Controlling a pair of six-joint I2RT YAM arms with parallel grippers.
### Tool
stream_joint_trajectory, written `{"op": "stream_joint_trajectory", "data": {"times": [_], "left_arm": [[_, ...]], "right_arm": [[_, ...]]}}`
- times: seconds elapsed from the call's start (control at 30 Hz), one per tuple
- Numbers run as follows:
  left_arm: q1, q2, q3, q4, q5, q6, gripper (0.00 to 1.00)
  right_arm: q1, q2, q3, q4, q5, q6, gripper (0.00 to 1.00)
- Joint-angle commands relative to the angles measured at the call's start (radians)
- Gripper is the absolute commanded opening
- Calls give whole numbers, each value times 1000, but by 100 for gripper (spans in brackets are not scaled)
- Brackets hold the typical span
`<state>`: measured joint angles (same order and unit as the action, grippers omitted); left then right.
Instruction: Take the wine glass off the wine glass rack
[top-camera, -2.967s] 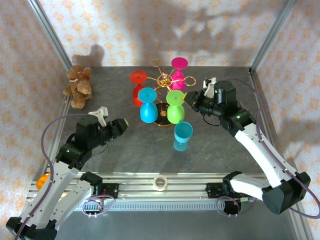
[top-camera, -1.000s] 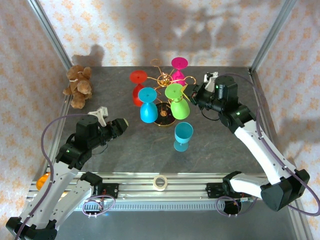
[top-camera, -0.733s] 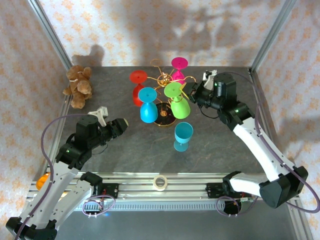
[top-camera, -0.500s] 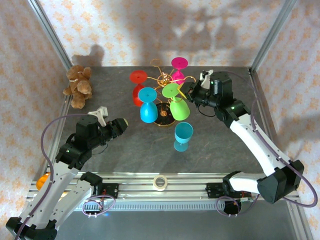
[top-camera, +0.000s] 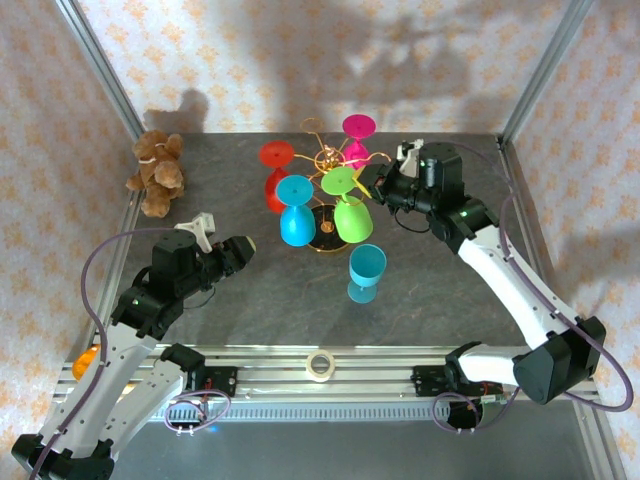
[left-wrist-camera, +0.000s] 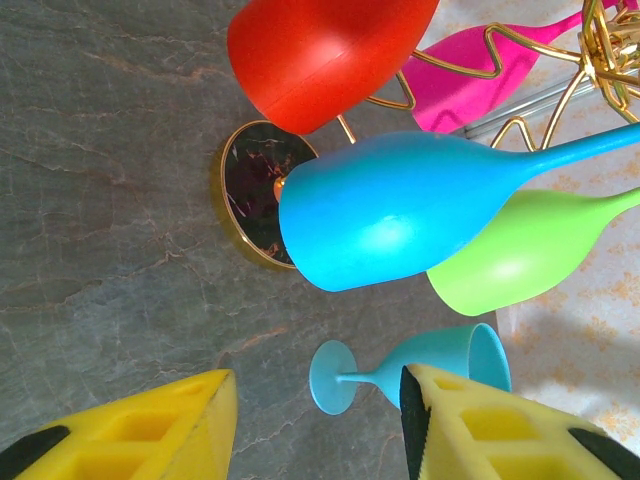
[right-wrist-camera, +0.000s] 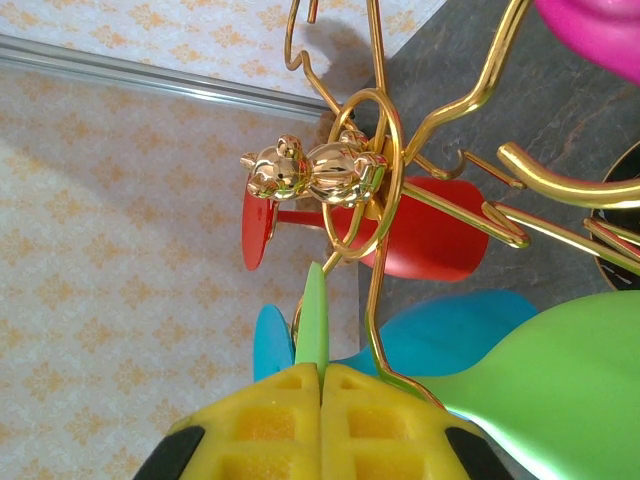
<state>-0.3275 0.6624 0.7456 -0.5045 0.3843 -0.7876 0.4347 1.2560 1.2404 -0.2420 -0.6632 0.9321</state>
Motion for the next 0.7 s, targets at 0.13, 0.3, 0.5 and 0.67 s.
{"op": "stream_joint_trajectory", "data": {"times": [0.13, 0.3, 0.5, 0.67], "left_arm": [[-4, -7, 24, 21, -20, -5, 47], [-4, -7, 22, 23, -22, -7, 47], [-4, -9, 21, 23, -24, -7, 47], [-4, -15, 24, 14, -27, -2, 47]], "right_arm": [[4, -18, 40, 50, -34, -8, 0], [14, -24, 51, 29, -45, -24, 0], [20, -24, 56, 18, -49, -38, 0], [24, -14, 60, 34, -60, -25, 0]]}}
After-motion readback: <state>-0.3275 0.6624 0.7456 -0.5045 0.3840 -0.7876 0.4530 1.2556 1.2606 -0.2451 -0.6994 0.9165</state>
